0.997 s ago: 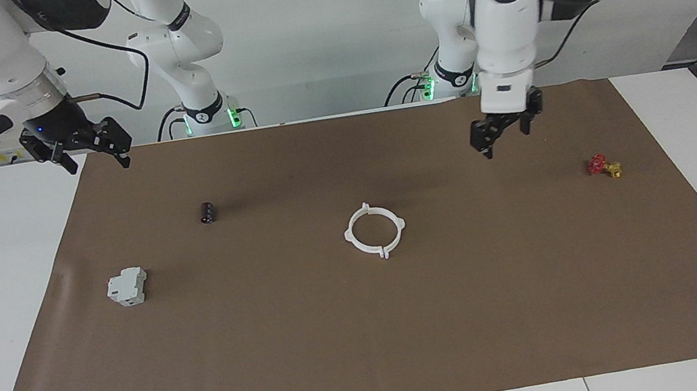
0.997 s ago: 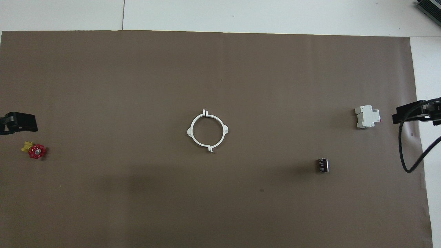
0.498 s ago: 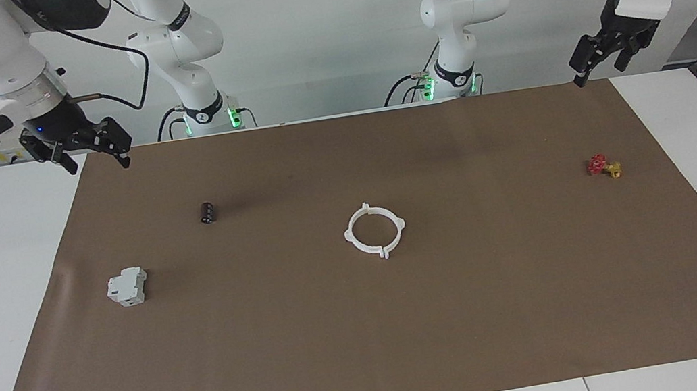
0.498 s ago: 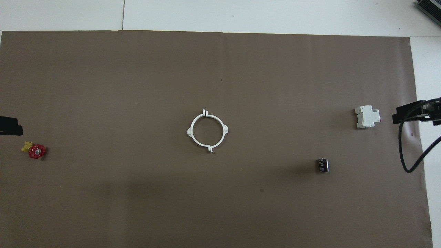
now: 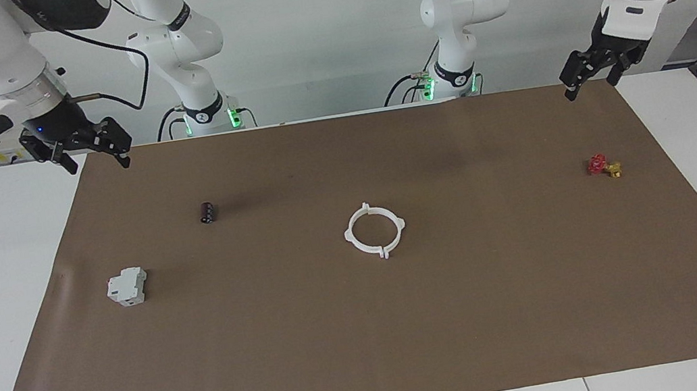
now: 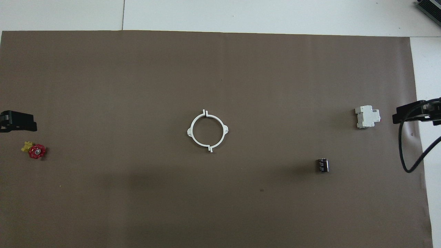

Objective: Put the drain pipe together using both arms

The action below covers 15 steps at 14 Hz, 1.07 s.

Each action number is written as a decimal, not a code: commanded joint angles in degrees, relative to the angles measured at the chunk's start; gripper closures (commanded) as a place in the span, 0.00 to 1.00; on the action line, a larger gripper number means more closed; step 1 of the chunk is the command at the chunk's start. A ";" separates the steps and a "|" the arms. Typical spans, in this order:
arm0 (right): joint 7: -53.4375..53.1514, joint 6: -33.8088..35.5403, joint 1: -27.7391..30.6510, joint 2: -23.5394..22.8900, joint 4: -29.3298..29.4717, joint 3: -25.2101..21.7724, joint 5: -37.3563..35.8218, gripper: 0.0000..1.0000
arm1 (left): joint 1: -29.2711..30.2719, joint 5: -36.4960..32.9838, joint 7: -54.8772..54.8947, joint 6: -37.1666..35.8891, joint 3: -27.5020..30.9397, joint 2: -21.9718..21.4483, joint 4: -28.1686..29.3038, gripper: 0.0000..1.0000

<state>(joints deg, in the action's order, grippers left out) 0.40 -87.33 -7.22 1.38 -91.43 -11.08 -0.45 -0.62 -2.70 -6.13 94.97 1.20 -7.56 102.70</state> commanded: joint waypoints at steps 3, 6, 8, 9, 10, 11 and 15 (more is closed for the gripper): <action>-0.31 -1.17 0.45 1.43 -1.74 0.27 0.98 0.00 | -1.06 0.68 10.29 -6.72 0.73 3.34 -5.66 0.00; -0.31 -1.08 0.45 1.43 -1.74 0.27 0.98 0.00 | -1.49 1.29 8.88 -6.03 0.03 2.38 -6.02 0.00; -0.31 -1.17 0.45 1.43 -1.74 0.18 0.98 0.00 | -1.58 1.29 5.61 -5.32 -0.85 1.85 -5.93 0.00; -0.31 -1.17 0.45 1.43 -1.74 0.27 0.98 0.00 | -1.93 1.29 5.34 -5.15 -0.85 1.85 -5.58 0.00; -0.31 -1.17 0.45 1.43 -1.74 0.18 0.98 0.00 | -2.71 1.29 5.25 -5.06 -0.94 2.46 -5.66 0.00; -0.31 -1.17 0.45 1.43 -1.74 0.27 0.98 0.00 | -2.90 1.29 5.25 -5.14 -1.29 3.51 -6.10 0.00; -0.31 -1.17 0.45 1.43 -1.74 0.27 0.98 0.00 | -2.81 1.29 5.25 -5.50 -2.08 4.13 -7.77 0.00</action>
<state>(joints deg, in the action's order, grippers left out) 0.40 -87.33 -7.22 1.38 -91.43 -11.08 -0.45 -2.77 -2.29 -0.19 90.32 -1.31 -4.05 96.72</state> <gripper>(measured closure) 0.000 0.000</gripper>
